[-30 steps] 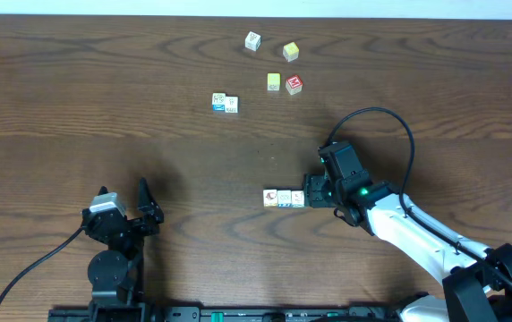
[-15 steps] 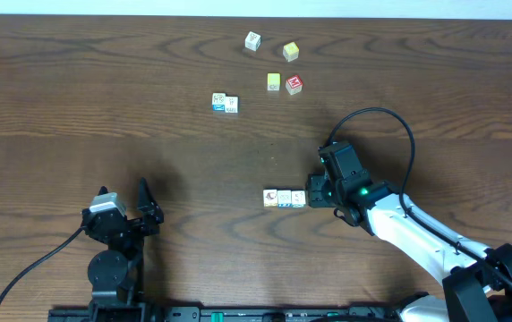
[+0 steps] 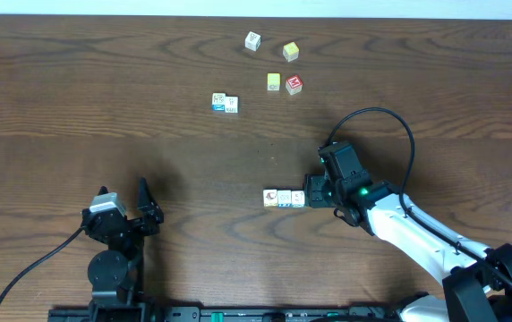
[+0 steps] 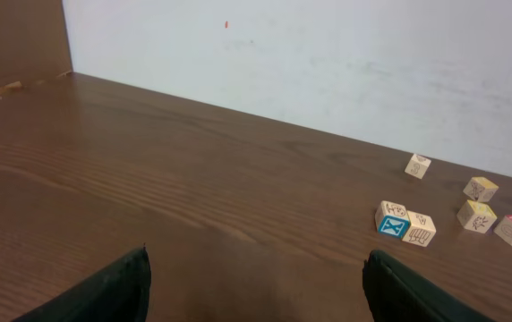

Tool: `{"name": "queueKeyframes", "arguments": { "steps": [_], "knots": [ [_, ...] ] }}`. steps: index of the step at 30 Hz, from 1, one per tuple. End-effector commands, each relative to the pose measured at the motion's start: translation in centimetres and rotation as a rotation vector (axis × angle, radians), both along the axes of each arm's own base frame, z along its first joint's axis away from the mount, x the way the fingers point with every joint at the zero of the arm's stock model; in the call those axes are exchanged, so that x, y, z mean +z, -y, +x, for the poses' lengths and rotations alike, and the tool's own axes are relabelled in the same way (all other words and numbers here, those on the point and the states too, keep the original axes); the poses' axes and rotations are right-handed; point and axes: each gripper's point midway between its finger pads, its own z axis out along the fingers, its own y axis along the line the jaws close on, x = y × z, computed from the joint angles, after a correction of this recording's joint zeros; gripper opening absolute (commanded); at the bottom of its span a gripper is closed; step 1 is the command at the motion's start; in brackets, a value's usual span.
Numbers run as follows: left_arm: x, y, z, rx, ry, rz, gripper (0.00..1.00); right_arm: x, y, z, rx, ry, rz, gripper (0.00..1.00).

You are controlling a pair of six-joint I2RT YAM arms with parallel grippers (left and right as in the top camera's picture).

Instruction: Lift 4 blocks

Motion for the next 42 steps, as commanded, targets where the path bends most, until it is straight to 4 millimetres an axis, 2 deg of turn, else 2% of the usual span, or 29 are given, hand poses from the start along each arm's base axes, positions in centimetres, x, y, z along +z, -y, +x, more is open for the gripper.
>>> {"name": "queueKeyframes", "arguments": {
  "steps": [1, 5, 10, 15, 21, 22, 24, 25, 30, 42],
  "knots": [
    [-1.9, -0.2, -0.1, 0.008, -0.055, 0.003, 0.77, 0.1, 0.0, 0.2, -0.002, -0.002, -0.011, 0.61],
    [-1.9, -0.2, -0.1, 0.008, -0.055, 0.003, 0.77, -0.3, 0.9, -0.2, -0.019, -0.016, -0.06, 0.6],
    [-1.9, -0.2, -0.1, 0.008, -0.055, 0.003, 0.76, 0.0, 0.8, 0.1, -0.019, -0.008, -0.055, 0.61],
    [-1.9, -0.2, -0.1, 0.008, -0.055, 0.003, 0.77, 1.2, 0.2, 1.2, -0.017, 0.024, -0.04, 0.66],
    [-1.9, -0.2, -0.1, 0.008, -0.055, 0.003, 0.76, 1.9, -0.2, 1.9, -0.017, 0.043, -0.03, 0.68],
    [-1.9, -0.2, -0.1, 0.009, -0.055, 0.003, 0.76, 1.9, -0.2, 1.9, -0.017, 0.043, -0.03, 0.66],
    [-1.9, -0.2, -0.1, 0.008, -0.055, 0.003, 0.76, 1.8, -0.1, 1.8, -0.017, 0.039, -0.033, 0.55],
    [-1.9, -0.2, -0.1, 0.008, -0.055, 0.003, 0.77, 1.8, 0.0, 1.7, -0.017, 0.035, -0.035, 0.54],
    [-1.9, -0.2, -0.1, 0.008, -0.055, 0.003, 0.77, 1.5, 0.3, 1.3, -0.02, 0.017, -0.053, 0.59],
    [-1.9, -0.2, -0.1, 0.008, -0.055, 0.003, 0.76, 1.2, 0.8, 1.0, -0.028, 0.006, -0.075, 0.61]
  ]
}}
